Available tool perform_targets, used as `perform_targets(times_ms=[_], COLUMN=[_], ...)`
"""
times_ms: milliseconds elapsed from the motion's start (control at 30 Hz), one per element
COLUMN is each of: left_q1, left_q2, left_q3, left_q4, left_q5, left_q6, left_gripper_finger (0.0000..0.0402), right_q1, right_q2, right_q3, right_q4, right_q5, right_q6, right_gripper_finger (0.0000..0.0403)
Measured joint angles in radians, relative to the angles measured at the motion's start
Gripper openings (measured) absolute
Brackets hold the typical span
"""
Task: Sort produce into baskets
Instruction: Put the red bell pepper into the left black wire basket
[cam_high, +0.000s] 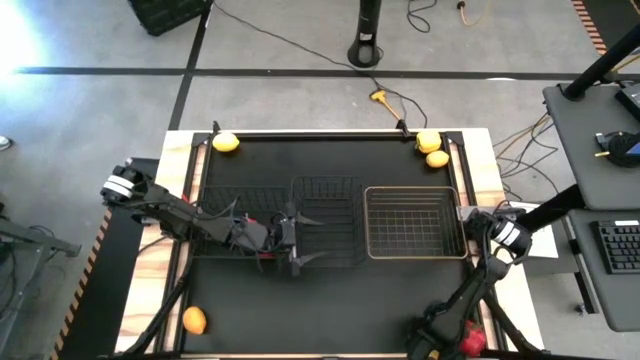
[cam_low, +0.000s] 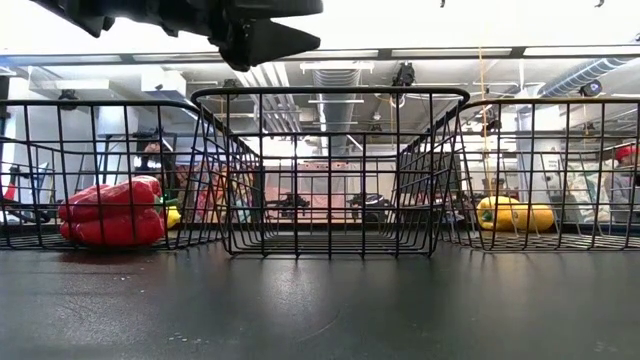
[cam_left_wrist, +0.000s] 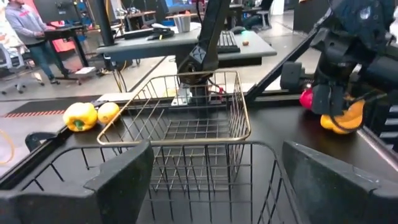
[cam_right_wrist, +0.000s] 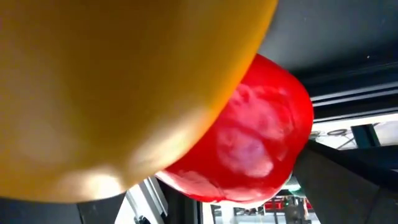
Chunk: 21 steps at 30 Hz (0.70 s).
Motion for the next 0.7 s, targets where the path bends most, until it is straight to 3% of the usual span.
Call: perform_targets(times_ms=[233,367,700], left_q1=[0.0,0.0,0.0], left_q2=[-0.005,-0.014,-0.053], left_q3=[-0.001,-0.001,-0.001], left_q4=[-0.017,-0.029,-0.096], left_q5=[-0.001,-0.001,-0.001], left_q6=[0.041,0.07,0.121], left_gripper_finger=[0.0336,0.0336,0.0336], right_q1=[0.0,0.0,-0.005], right_q2=[-0.002,-0.004,0.0], right_q3=[0.0,-0.002,-0.012], right_q4=[0.031,0.039,0.051], right_q5=[0.0,0.055,0.03], right_q6=[0.088,0.151,0.243], right_gripper_finger=[0.0398,0.04,0.04])
